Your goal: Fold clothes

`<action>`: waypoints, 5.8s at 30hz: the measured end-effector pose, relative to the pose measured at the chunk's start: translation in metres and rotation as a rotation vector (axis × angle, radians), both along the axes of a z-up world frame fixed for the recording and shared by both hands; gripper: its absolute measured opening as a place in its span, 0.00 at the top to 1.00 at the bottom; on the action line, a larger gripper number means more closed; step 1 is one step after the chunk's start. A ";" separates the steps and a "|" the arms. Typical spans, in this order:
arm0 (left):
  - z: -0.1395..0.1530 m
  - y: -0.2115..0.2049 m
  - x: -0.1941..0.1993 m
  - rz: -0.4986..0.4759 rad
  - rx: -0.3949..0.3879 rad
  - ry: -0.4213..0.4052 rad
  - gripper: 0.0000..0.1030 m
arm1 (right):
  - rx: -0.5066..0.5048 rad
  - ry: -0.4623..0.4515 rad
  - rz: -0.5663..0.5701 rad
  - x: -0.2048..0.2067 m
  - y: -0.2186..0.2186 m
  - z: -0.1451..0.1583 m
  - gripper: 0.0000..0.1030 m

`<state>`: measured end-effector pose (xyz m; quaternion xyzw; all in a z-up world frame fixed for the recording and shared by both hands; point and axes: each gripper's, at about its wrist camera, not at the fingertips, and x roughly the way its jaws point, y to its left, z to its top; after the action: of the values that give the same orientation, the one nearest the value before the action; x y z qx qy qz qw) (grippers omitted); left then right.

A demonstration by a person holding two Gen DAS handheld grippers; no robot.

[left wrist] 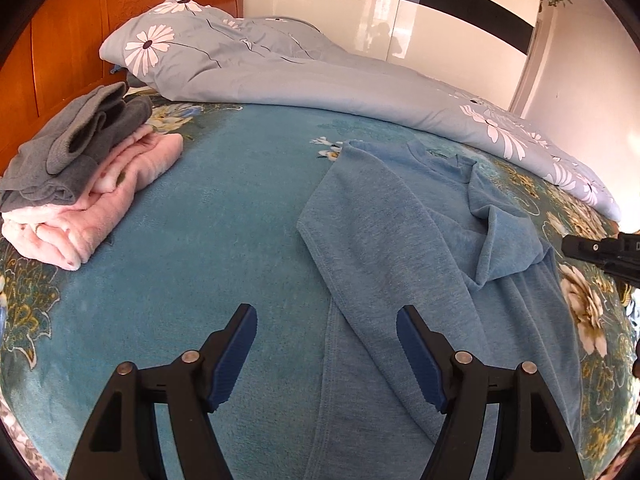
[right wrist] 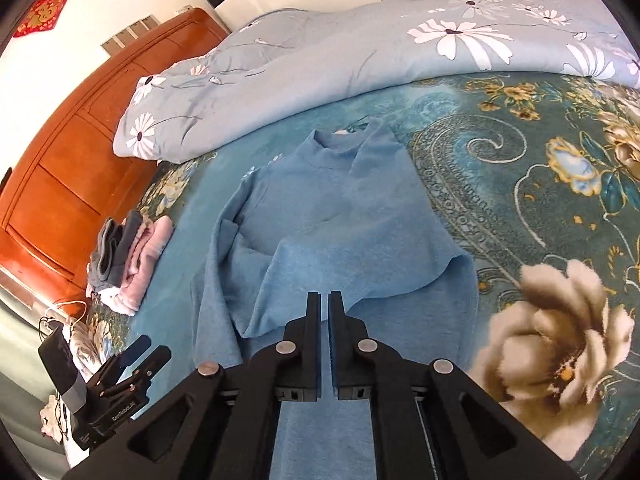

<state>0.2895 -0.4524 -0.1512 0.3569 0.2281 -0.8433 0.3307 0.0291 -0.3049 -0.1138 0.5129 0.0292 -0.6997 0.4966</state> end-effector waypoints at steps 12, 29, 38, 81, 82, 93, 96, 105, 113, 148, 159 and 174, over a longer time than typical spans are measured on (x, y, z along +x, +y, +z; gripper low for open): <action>-0.004 0.002 0.006 -0.014 0.012 -0.008 0.25 | 0.018 -0.181 -0.028 0.045 -0.056 -0.056 0.53; -0.005 0.004 0.007 -0.041 0.025 0.029 0.25 | 0.087 0.189 -0.233 -0.043 0.020 0.017 0.94; -0.011 0.010 -0.008 -0.082 0.040 0.019 0.25 | 0.304 0.433 -0.428 -0.143 0.086 0.035 0.94; 0.000 -0.023 0.017 -0.023 0.108 0.193 0.93 | 0.232 0.271 -0.266 -0.017 0.102 0.004 0.41; 0.003 -0.033 0.024 0.006 0.092 0.195 0.93 | 0.233 0.265 -0.260 -0.016 0.101 0.002 0.41; 0.002 -0.140 0.078 0.266 0.018 0.094 0.93 | 0.262 0.207 -0.248 -0.014 0.103 -0.023 0.41; -0.007 -0.154 0.082 0.299 0.037 0.073 0.92 | 0.268 0.196 -0.249 -0.014 0.106 -0.027 0.41; -0.006 -0.118 0.100 0.238 0.094 0.087 0.69 | 0.256 0.155 -0.233 0.004 0.122 -0.030 0.41; -0.001 -0.058 0.107 0.087 0.159 0.114 0.56 | 0.218 0.062 -0.154 0.048 0.141 -0.051 0.41; -0.046 0.019 0.076 -0.129 0.422 0.099 0.95 | 0.124 0.099 -0.187 0.076 0.184 -0.060 0.97; -0.014 0.033 0.106 -0.139 0.341 0.144 0.96 | 0.101 0.139 -0.167 0.094 0.195 -0.035 0.97; -0.030 0.045 0.120 -0.153 0.327 0.084 0.92 | 0.141 0.103 -0.242 0.094 0.233 -0.047 0.98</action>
<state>0.4092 -0.4078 -0.1808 0.3867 0.3481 -0.8317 0.1935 0.1236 -0.0722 -0.1604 0.5099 0.0415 -0.7759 0.3691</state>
